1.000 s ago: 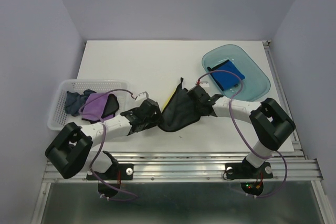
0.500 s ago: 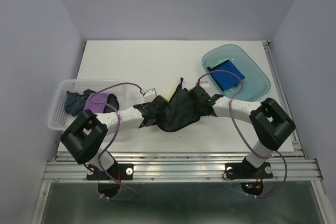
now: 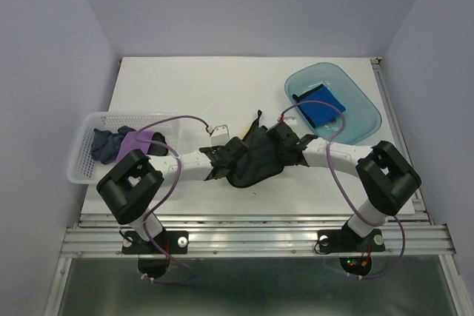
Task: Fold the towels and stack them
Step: Flatten out the crumpled towel
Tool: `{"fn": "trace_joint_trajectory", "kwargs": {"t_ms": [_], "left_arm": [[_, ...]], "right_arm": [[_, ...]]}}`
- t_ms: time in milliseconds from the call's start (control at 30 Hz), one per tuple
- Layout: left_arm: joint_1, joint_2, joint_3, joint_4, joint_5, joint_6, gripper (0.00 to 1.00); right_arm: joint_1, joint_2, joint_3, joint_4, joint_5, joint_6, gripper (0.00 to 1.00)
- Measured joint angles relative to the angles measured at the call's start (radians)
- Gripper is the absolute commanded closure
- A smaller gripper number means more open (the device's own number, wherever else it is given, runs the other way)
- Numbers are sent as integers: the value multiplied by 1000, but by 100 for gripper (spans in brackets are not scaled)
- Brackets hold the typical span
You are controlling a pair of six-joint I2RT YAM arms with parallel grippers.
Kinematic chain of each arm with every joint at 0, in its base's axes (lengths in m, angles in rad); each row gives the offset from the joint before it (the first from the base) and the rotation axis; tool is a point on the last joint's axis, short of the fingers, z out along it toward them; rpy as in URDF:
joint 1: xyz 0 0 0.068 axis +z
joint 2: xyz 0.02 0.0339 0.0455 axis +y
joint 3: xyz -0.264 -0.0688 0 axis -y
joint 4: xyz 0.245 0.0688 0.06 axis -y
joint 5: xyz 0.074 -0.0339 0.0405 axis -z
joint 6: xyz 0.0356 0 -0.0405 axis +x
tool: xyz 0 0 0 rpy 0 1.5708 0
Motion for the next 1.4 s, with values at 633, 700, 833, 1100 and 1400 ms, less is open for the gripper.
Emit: {"fn": "trace_joint_trajectory", "kwargs": {"t_ms": [633,700,833,1100,1400], "left_arm": [[-95,-486,-7,-214,-114,-130,100],[-95,-628,-5,-184,-142,-112,100],[-95,-726,29,-146,-193,-71,100],[-12,-549,226,-67,-294,72,100],[273,-367,379,18,-188,217,100]], "right_arm": [[0,-466,-28,-71,-51,-41,99],[0,-551,-22,-70,-64,-50,99],[0,-613,37,-75,-86,-64,99],[-31,-436,264,-71,-37,-137,99],[-251,-150,555,-60,-121,-199,99]]}}
